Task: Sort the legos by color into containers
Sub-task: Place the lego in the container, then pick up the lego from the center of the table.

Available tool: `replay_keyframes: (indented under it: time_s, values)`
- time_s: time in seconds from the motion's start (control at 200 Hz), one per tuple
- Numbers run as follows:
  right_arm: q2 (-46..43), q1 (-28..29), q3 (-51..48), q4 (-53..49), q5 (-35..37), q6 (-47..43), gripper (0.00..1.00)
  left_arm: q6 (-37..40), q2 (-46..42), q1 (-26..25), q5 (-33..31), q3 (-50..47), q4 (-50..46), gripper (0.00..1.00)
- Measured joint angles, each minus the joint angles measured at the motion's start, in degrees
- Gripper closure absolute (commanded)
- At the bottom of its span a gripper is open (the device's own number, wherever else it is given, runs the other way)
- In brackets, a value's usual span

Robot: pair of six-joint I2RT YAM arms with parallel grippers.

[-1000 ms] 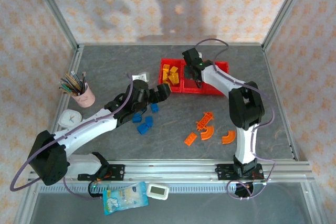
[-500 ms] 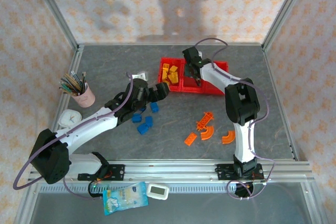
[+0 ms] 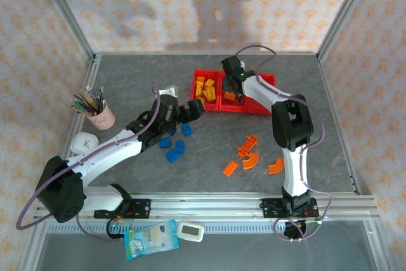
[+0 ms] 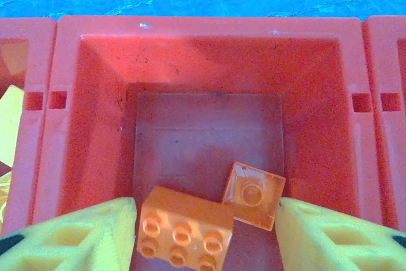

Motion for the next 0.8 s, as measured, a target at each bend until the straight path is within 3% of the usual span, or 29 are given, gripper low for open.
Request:
replay_keyframes:
  time_s: [0.215, 0.455, 0.801]
  values:
    - [-7.3, 0.0, -3.04, 0.04, -1.22, 0.2, 0.39, 0.42, -0.09, 0.0, 0.04, 0.0, -0.04, 0.01]
    - [-22.95, 0.0, -14.93, -0.44, -2.58, 3.32, 0.32, 0.35, -1.95, -0.02, 1.4, -0.2, -0.48, 0.01]
    - [-36.11, 0.57, -34.6, -3.82, -3.45, 11.3, 0.27, -0.7, -4.17, -3.98, 1.66, -4.79, -0.46, 0.01]
